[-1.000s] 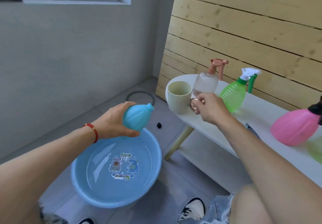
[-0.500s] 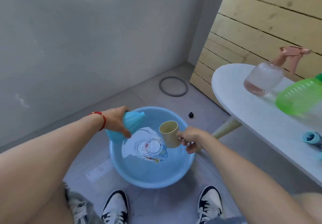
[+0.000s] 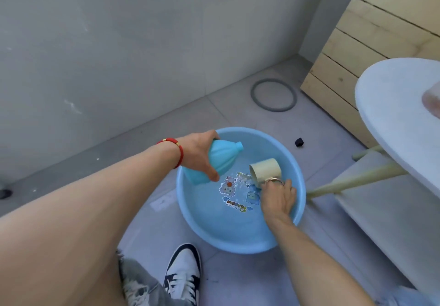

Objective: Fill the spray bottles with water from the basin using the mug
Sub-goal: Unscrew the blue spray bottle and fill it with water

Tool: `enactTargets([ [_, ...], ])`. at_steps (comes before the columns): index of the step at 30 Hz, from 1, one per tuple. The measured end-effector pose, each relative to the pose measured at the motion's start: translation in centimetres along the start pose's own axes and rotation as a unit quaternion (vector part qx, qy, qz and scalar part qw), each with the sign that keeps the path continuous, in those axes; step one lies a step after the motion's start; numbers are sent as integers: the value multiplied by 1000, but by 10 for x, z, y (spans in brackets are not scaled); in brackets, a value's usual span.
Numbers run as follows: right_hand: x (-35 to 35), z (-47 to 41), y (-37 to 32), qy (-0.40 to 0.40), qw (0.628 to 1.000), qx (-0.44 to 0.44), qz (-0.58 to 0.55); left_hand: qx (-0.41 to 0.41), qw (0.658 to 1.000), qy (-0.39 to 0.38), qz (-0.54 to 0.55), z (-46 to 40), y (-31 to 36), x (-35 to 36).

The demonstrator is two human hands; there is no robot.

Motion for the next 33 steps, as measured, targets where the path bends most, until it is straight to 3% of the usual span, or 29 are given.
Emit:
enactTargets([
  [2,9,-2,4,3,999,-26,47,-7,1000,-3,3,-1,-2,1],
  [10,24,12,-20,-92,987,-124,42,-23,1000,-15,1,-1,-7,2],
  [13,30,21,-30,-117,985,-119,-28,-27,1000,-14,2,1,-7,1],
  [15,28,23,-32,-144,976,-71,-151,-27,1000,-13,0,3,-6,1],
  [19,15,25,-22,-221,880,36,-419,-28,1000,0,0,10,-10,-2],
  [22,-9,32,-15,-290,805,31,-516,-29,1000,6,3,14,-17,-3],
  [24,-32,32,-8,-307,785,9,-538,-25,1000,5,6,19,-19,-5],
  [28,-91,25,6,-312,781,-40,-540,-17,1000,6,9,25,-22,-8],
  [33,-194,25,22,-280,816,-105,-494,1,1000,15,6,26,-16,-12],
])
Point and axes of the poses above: each hand's wrist, its own z-axis away from the middle knuckle, its own x-axis out of the palm, y = z × x, the point moved 2 cm from there along -z, towards the middle knuckle, and after that the axes turned 8 degrees about -z, right-handed, at the moved point
